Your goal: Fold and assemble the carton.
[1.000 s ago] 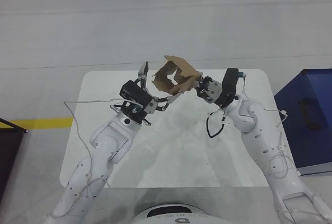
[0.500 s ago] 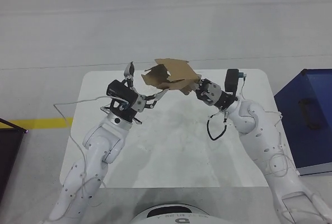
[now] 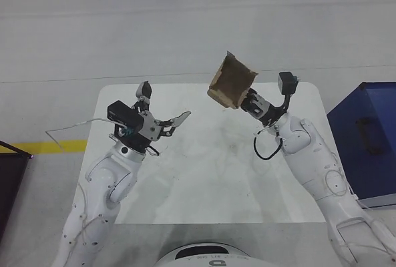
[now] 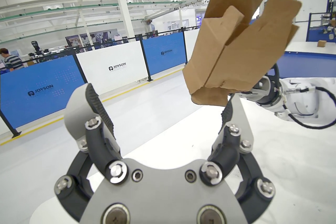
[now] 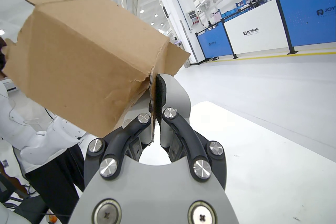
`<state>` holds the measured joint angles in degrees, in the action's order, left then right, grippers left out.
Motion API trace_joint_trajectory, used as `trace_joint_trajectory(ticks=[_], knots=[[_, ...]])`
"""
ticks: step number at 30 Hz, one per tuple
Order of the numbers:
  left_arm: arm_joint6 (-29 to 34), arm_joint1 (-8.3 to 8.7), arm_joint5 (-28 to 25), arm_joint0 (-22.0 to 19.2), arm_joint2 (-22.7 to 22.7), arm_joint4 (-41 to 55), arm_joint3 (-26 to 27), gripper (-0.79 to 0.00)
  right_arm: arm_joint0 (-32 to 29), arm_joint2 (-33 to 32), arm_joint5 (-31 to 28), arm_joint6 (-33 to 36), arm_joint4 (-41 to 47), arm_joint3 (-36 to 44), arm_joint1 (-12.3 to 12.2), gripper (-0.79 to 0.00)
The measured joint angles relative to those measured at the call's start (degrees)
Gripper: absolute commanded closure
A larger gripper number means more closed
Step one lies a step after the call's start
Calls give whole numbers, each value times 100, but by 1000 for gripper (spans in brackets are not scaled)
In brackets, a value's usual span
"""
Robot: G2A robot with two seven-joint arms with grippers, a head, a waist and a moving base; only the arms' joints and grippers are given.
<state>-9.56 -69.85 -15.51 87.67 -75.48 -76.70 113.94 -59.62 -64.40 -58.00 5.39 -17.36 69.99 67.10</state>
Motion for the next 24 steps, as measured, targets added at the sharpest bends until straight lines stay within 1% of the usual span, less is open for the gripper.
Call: trace_joint_trajectory(ticks=[3,9,13,15,18,20,21,22,24], knots=[[71,19,-79,96,-175,187,92,-785,0,-3,0,-7,-4,-1,0,0],[53,37,-20,250,-383,200,337,-785,-11,-31,44,-9,-54,0,-3,0],[153,40,197,297,-526,149,661,-785,-193,-267,713,-161,-726,154,-39,0],[273,43,324,292,-594,24,892,-785,-287,-354,864,-244,-928,206,-53,0],[748,52,450,215,-674,-191,1358,-785,-393,-437,969,-282,-1092,270,-67,0],[1231,46,566,74,-710,-100,1644,-785,-428,-468,1011,-236,-1174,307,-76,0],[1514,43,597,-21,-719,10,1739,-785,-438,-473,1011,-210,-1200,323,-79,0],[1941,43,619,-200,-734,108,1836,-785,-449,-470,978,-158,-1217,337,-82,0],[2732,58,497,-542,-689,10,1890,-785,-453,-456,911,-58,-1232,341,-87,0]])
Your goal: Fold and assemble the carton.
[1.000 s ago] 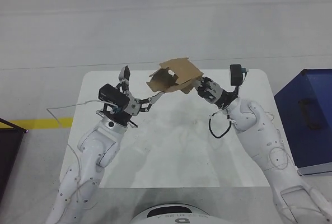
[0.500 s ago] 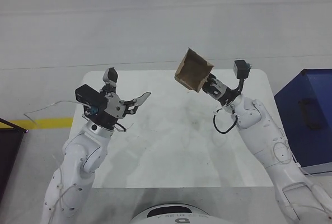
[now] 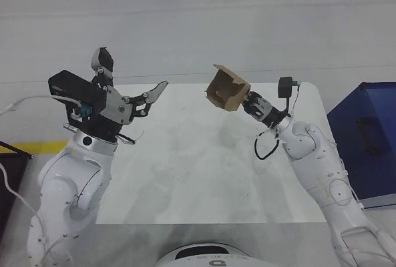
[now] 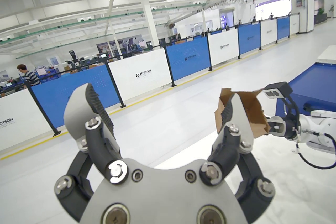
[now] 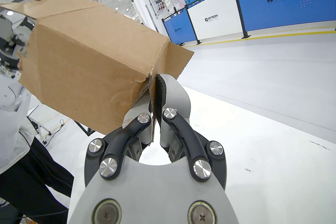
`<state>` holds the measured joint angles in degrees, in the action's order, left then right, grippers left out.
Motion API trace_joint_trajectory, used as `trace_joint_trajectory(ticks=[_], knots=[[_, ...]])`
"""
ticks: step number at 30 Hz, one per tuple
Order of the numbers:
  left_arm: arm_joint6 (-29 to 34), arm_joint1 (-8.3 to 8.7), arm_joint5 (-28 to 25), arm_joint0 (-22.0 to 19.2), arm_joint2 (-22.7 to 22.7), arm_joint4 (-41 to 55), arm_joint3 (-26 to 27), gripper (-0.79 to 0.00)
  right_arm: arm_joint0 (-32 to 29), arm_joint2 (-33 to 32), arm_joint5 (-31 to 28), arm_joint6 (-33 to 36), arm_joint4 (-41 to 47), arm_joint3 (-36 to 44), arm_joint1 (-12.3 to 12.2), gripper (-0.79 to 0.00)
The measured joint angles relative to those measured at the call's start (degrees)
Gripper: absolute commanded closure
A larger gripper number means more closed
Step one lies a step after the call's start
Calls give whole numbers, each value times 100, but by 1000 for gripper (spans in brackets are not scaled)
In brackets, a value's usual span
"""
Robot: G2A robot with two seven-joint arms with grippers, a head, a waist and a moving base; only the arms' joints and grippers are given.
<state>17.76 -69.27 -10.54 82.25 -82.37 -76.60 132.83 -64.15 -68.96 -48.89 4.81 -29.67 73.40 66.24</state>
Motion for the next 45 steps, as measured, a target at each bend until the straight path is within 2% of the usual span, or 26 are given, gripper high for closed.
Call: trace_joint_trajectory(ticks=[2,4,7,9,14,18,22,25,27,31,34,45], knots=[[1002,9,-344,-486,173,-20,-63,-785,6,14,-65,121,-17,1,-5,0],[2047,-7,-543,-1025,336,541,-265,-785,2,9,-100,182,-30,0,-11,0],[3386,-17,-424,-1785,380,1776,-610,-785,-36,-46,-158,137,44,-29,-18,0],[3884,-17,-275,-2003,379,2091,-687,-785,-40,-54,-162,126,56,-34,-19,0],[3758,-17,-319,-1922,377,2075,-687,-785,-38,-52,-160,128,53,-33,-18,0],[3421,-47,69,-1766,264,2784,-1159,-785,-85,-68,-47,122,21,38,-18,0],[3719,-32,94,-2110,-121,4291,-1597,-785,-102,-177,-48,190,-411,85,-56,0],[4096,-7,146,-2415,-172,4833,-1784,-785,-126,-174,-37,77,-636,96,-53,0],[4355,2,216,-2646,-45,4932,-1912,-785,-103,-141,9,32,-735,86,-43,0],[4905,-1,411,-3276,552,4494,-2258,-785,-46,-54,18,-59,-823,42,-15,0],[4971,-29,560,-3606,943,4336,-2504,-785,-17,-29,-28,-107,-815,-20,-5,0],[4936,-78,602,-4043,1760,3906,-2864,-785,51,21,-423,-146,-628,-264,11,0]])
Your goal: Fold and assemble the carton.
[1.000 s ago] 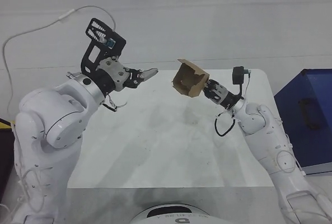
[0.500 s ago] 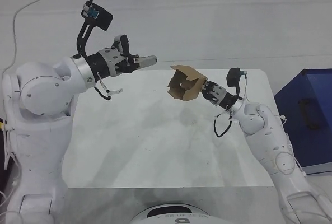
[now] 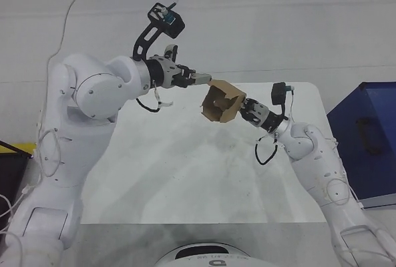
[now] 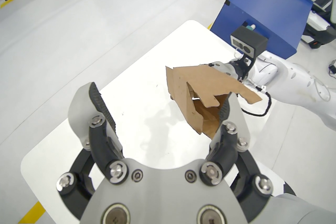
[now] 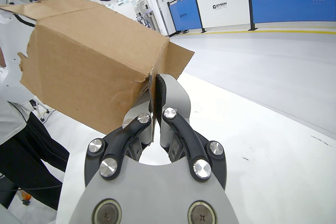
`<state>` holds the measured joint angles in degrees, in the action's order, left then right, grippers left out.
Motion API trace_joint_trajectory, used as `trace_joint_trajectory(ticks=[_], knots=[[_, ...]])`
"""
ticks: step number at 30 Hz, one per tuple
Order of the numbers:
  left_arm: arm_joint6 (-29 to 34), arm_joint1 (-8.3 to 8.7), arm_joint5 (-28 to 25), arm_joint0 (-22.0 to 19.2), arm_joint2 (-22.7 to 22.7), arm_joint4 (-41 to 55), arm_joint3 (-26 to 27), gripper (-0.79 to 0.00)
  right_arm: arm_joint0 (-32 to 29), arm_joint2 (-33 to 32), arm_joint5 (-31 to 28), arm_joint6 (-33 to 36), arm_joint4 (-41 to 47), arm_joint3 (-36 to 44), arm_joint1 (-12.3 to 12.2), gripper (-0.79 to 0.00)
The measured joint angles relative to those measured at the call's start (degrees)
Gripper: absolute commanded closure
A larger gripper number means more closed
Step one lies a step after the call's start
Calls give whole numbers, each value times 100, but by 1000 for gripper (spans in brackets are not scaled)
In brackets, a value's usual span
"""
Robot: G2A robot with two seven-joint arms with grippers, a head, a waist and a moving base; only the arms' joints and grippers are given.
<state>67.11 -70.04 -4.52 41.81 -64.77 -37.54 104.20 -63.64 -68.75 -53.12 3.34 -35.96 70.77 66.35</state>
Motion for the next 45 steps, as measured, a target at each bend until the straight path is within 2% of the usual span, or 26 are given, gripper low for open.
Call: trace_joint_trajectory(ticks=[9,13,21,27,34,38,41,45], knots=[[-125,-38,-17,-92,446,-158,-213,-785,48,-6,-147,46,92,-92,-1,0],[-135,-39,-196,-57,584,-185,-174,-785,78,2,-236,121,343,-165,0,0],[-131,-15,-252,38,619,-192,-229,-785,176,30,-406,469,792,-236,-14,0],[-168,17,-304,111,459,18,-164,-785,150,0,-373,481,769,-177,-23,0],[-160,143,-489,438,-204,513,416,-785,110,-67,-289,385,607,-152,-30,0],[-107,194,-415,428,-466,517,613,-785,117,-58,-233,375,479,-98,-27,0],[-119,202,-262,284,-434,302,537,-785,104,-61,-102,301,252,-5,-22,0],[-139,165,-115,-9,-69,-129,285,-785,49,-51,5,177,15,104,-13,0]])
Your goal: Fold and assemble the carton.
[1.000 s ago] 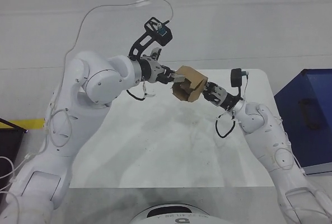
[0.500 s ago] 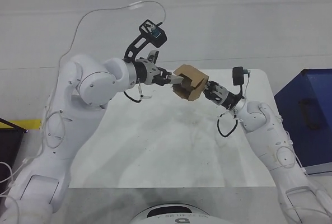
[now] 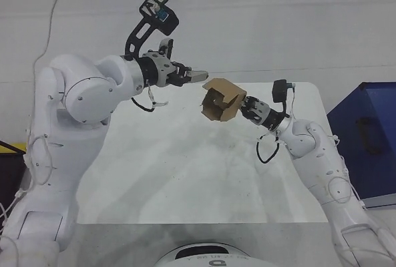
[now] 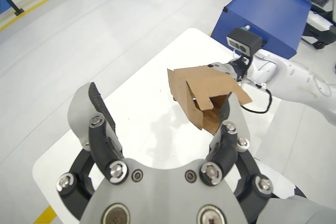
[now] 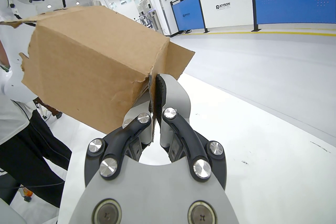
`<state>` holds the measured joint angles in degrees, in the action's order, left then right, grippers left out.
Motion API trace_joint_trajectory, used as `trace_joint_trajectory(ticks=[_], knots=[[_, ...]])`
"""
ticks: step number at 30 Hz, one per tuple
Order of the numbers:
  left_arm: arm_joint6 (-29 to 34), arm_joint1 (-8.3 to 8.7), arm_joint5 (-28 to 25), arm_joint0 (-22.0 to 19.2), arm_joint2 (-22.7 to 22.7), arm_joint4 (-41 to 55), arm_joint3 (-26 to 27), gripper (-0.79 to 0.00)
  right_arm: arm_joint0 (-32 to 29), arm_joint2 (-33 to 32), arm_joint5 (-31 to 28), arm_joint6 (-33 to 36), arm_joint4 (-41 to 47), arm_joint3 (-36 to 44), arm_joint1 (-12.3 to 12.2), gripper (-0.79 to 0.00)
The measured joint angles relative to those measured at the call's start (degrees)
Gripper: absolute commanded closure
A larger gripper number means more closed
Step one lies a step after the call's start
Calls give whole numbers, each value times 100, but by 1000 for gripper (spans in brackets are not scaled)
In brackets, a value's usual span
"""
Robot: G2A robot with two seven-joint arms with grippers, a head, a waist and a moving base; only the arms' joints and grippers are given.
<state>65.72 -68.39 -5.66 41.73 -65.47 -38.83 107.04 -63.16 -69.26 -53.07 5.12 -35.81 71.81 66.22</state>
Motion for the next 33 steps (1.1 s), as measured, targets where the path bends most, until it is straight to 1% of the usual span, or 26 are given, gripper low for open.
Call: trace_joint_trajectory(ticks=[4,7,13,18,23,27,30,33], knots=[[187,-58,20,-330,496,-302,-309,-785,-50,15,49,-104,-139,70,8,0],[347,-91,28,-484,757,-402,-485,-785,-79,14,45,-163,-185,87,10,0],[475,-138,99,-651,1029,-492,-710,-785,-110,41,71,-210,-289,131,18,0],[519,-153,97,-681,1140,-536,-694,-785,-122,72,77,-182,-311,184,23,0],[565,-157,92,-652,1193,-538,-613,-785,-125,74,67,-140,-281,206,21,0],[524,-125,136,-539,1048,-532,-453,-785,-129,46,61,-153,-215,187,18,0],[578,-70,68,-304,929,-605,-259,-785,-131,15,41,-179,-150,146,15,0],[629,-8,-55,39,810,-570,-17,-785,-132,-10,41,-213,-94,100,15,0]])
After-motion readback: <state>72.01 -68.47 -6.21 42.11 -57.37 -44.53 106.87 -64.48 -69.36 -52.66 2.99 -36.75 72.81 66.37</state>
